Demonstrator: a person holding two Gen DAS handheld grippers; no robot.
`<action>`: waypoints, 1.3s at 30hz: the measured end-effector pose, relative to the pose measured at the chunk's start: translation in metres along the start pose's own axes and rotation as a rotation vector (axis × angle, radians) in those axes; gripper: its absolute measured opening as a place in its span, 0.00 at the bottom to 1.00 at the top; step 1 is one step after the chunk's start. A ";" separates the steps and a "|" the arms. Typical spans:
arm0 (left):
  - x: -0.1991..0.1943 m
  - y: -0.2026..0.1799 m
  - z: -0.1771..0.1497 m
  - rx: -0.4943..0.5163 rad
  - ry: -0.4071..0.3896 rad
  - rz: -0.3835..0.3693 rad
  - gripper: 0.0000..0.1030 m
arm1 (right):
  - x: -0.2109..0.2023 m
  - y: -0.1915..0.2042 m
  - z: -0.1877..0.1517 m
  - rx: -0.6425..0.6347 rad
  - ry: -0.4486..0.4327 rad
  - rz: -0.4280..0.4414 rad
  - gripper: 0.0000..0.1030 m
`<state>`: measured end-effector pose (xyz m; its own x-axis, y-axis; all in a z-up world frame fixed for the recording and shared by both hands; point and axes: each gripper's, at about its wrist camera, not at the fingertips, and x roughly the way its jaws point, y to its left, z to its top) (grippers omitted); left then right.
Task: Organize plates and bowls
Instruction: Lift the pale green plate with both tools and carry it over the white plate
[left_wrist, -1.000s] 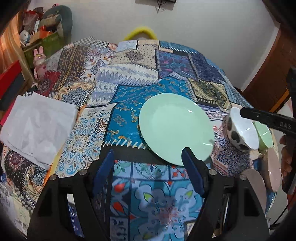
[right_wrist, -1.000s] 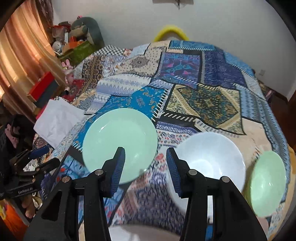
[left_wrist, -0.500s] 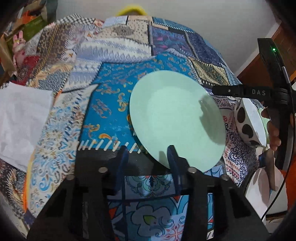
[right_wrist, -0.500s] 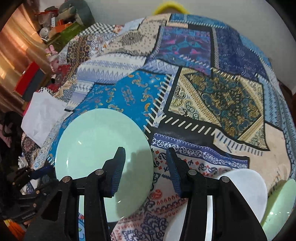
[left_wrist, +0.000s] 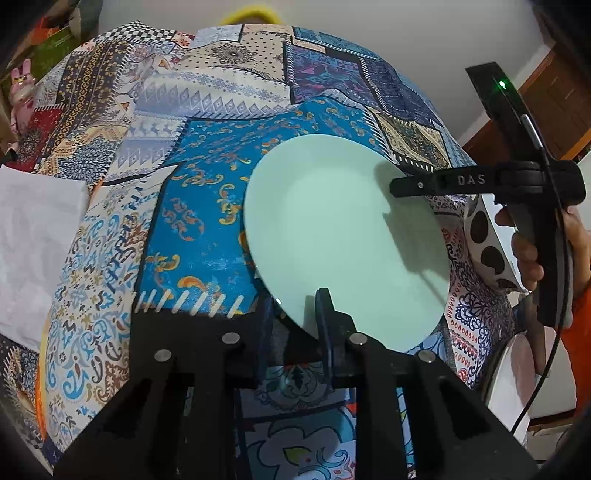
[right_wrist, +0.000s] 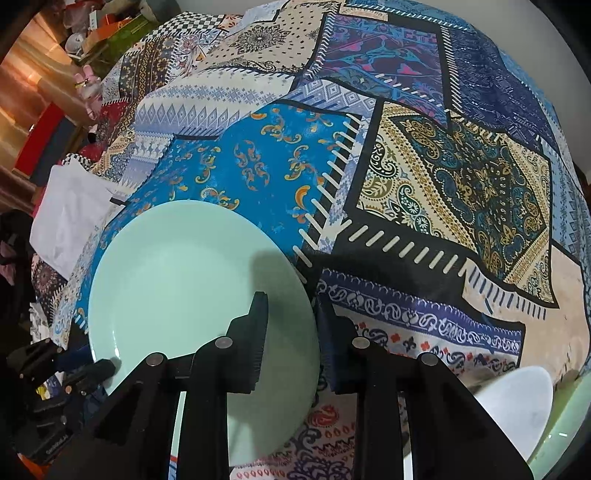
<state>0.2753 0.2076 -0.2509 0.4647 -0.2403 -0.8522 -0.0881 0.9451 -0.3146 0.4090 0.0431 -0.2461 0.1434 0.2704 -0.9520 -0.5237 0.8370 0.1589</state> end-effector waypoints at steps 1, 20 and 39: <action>0.001 0.000 0.001 -0.001 0.001 0.003 0.22 | 0.002 -0.001 0.001 0.004 0.005 0.008 0.23; -0.013 0.009 -0.006 -0.069 0.010 0.044 0.22 | -0.015 0.014 -0.026 -0.016 -0.036 0.062 0.22; -0.066 0.002 -0.052 -0.095 -0.009 0.068 0.22 | -0.060 0.042 -0.094 -0.034 -0.114 0.142 0.22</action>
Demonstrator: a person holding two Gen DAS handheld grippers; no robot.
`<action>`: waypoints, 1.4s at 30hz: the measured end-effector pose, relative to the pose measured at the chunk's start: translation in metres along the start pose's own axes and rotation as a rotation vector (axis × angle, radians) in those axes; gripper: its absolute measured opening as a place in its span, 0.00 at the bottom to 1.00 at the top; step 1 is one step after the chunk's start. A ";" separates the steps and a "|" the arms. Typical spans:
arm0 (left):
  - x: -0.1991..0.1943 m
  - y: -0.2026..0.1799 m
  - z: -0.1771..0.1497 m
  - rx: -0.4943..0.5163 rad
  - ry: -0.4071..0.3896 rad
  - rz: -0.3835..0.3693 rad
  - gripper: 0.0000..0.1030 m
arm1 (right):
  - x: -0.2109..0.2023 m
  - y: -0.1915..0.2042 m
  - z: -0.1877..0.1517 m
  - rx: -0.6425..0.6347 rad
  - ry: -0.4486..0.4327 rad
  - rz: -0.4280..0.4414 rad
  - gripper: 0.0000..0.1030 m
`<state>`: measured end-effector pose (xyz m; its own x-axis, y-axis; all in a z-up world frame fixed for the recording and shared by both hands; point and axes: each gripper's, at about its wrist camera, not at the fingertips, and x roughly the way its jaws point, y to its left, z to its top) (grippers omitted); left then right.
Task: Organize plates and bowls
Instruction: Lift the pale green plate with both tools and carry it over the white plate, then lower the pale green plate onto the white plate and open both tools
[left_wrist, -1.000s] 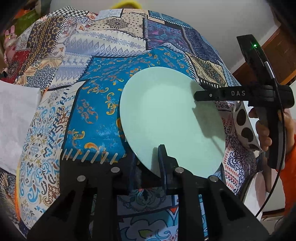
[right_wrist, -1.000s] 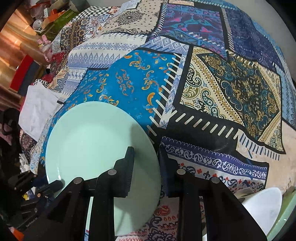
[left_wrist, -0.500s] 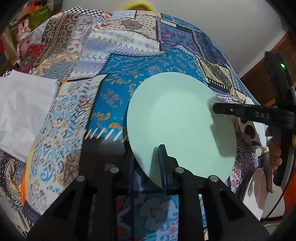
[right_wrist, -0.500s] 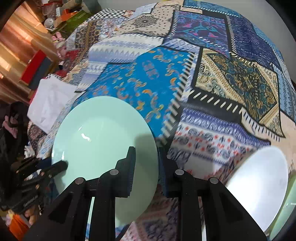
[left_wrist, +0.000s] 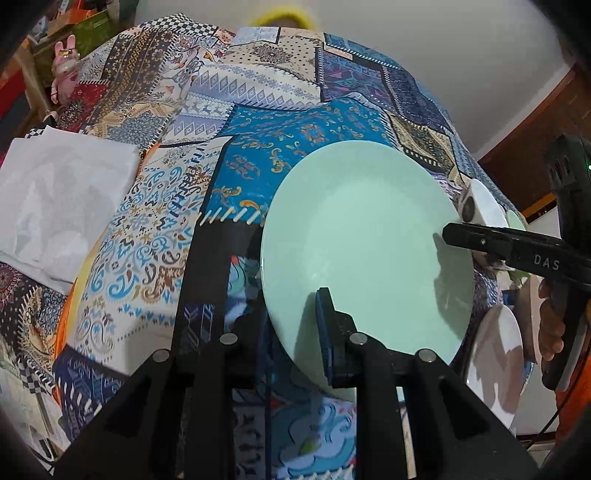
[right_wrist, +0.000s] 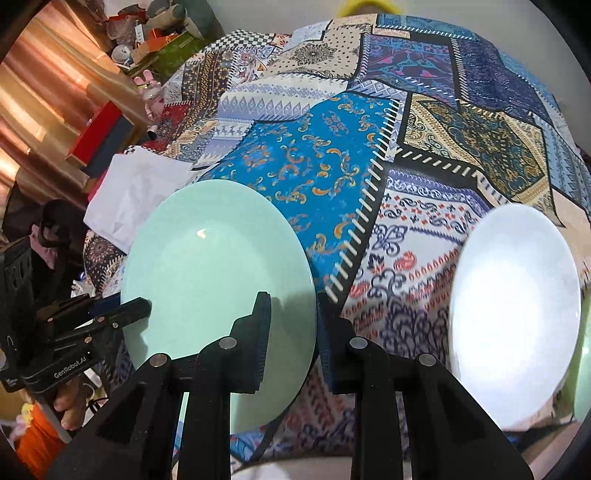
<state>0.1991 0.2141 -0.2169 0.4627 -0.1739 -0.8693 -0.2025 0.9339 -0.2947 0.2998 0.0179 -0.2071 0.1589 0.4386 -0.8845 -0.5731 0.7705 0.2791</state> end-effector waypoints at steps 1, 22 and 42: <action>-0.003 -0.002 -0.002 0.004 -0.003 0.000 0.22 | -0.002 0.001 -0.002 0.000 -0.005 0.000 0.21; -0.053 -0.060 -0.037 0.071 -0.067 -0.030 0.22 | -0.066 -0.012 -0.061 0.040 -0.100 -0.027 0.22; -0.067 -0.116 -0.062 0.152 -0.057 -0.066 0.22 | -0.114 -0.039 -0.112 0.112 -0.162 -0.047 0.22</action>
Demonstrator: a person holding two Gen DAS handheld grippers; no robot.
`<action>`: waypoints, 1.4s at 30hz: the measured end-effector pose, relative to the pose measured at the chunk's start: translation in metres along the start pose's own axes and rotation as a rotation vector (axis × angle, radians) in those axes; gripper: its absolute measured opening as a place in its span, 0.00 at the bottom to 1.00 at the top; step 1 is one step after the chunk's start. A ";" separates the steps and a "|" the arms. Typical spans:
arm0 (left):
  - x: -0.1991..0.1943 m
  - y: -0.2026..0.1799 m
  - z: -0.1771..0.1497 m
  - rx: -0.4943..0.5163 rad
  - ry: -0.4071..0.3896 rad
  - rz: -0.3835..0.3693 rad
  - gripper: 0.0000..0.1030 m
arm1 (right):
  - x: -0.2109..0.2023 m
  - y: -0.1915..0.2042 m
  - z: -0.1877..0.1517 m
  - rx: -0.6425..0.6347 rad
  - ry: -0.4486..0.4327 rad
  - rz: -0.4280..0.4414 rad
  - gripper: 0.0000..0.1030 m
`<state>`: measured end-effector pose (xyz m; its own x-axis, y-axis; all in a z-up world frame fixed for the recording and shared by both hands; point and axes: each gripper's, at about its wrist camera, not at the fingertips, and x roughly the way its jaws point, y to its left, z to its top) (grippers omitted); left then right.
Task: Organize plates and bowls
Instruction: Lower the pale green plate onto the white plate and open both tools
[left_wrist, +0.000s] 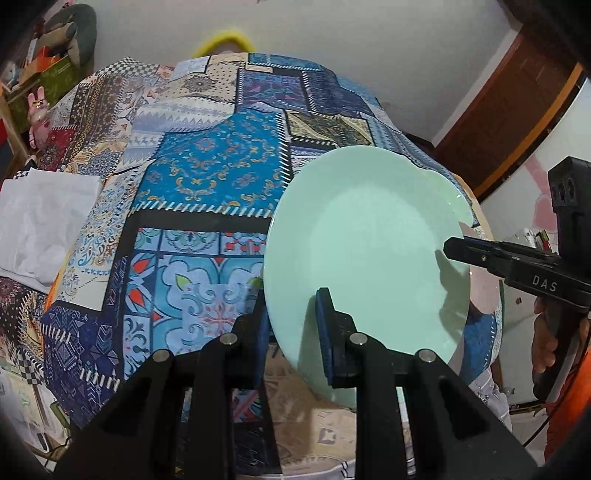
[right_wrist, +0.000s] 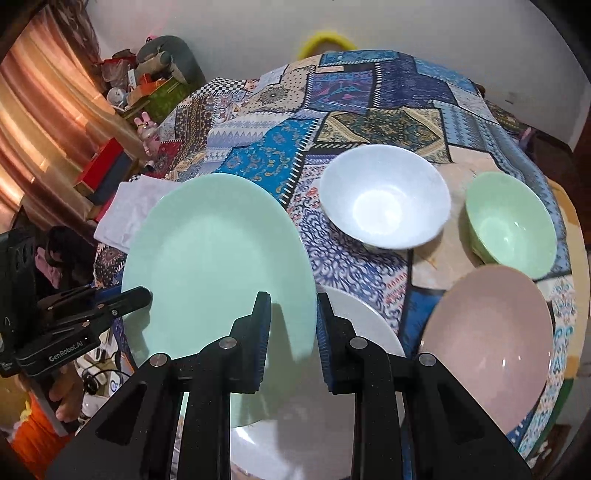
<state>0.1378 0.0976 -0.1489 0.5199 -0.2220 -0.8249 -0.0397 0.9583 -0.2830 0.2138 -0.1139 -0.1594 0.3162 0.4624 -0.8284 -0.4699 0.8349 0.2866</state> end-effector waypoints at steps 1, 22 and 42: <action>0.000 -0.003 -0.001 0.004 0.001 -0.003 0.22 | -0.001 -0.002 -0.003 0.006 0.000 0.000 0.22; 0.016 -0.042 -0.027 0.056 0.066 -0.026 0.22 | -0.020 -0.029 -0.054 0.090 -0.029 -0.014 0.22; 0.052 -0.058 -0.038 0.093 0.143 0.006 0.22 | -0.004 -0.058 -0.083 0.173 -0.012 0.019 0.22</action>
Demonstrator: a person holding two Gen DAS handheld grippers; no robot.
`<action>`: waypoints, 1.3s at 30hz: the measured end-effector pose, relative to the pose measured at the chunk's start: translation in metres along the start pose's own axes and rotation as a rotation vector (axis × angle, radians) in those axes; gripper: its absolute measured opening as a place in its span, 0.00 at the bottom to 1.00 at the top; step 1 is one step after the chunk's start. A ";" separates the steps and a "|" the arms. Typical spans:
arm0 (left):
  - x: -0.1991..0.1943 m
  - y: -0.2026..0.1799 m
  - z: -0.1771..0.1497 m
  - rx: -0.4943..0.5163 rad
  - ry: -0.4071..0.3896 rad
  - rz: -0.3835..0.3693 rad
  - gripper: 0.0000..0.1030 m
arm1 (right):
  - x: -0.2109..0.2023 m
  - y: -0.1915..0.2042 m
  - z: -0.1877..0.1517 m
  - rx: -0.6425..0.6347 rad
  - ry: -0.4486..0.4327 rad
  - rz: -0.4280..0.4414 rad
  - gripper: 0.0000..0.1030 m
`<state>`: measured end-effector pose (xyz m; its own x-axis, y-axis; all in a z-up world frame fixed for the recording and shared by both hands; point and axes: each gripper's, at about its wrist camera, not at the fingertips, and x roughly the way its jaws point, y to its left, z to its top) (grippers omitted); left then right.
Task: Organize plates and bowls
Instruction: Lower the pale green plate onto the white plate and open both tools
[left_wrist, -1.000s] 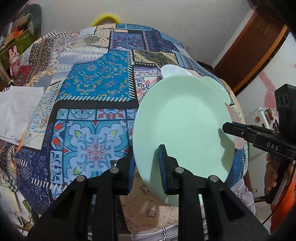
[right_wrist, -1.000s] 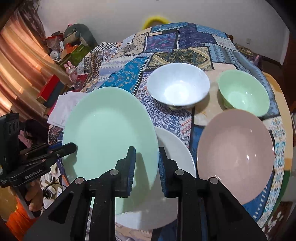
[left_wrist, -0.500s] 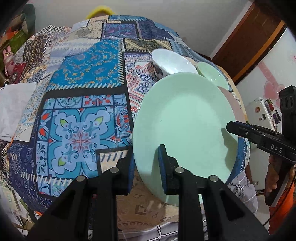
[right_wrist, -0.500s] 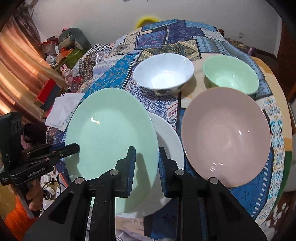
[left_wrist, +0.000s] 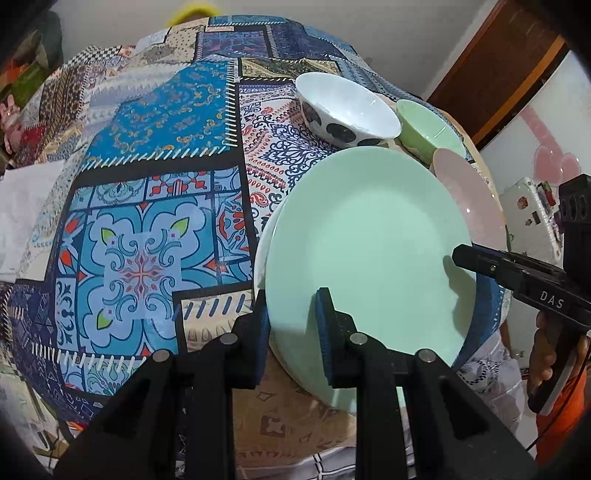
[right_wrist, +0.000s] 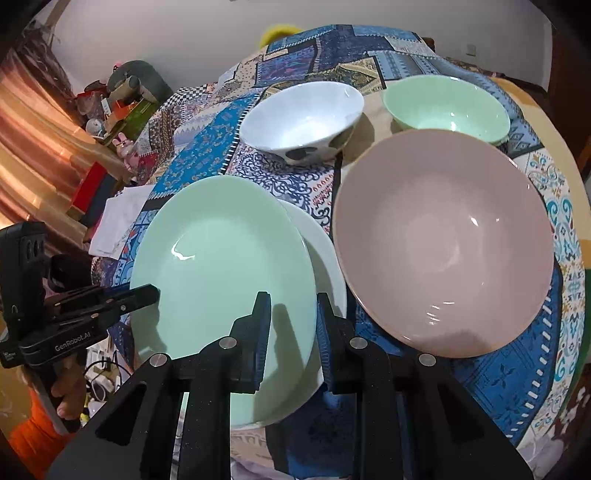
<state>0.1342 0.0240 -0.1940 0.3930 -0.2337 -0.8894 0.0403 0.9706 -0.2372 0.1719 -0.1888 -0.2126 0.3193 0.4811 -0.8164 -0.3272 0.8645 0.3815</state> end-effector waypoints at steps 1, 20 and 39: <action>0.002 -0.001 0.001 0.001 0.004 -0.001 0.22 | 0.000 0.000 -0.001 -0.003 0.000 -0.005 0.22; 0.010 -0.002 0.007 0.013 0.005 0.025 0.22 | 0.000 0.003 -0.006 -0.057 -0.015 -0.041 0.24; 0.011 -0.008 0.005 0.068 -0.012 0.067 0.23 | -0.006 0.009 -0.005 -0.121 -0.027 -0.096 0.24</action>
<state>0.1425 0.0145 -0.1999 0.4078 -0.1680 -0.8975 0.0759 0.9858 -0.1500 0.1625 -0.1845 -0.2065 0.3775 0.4026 -0.8339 -0.3987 0.8835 0.2461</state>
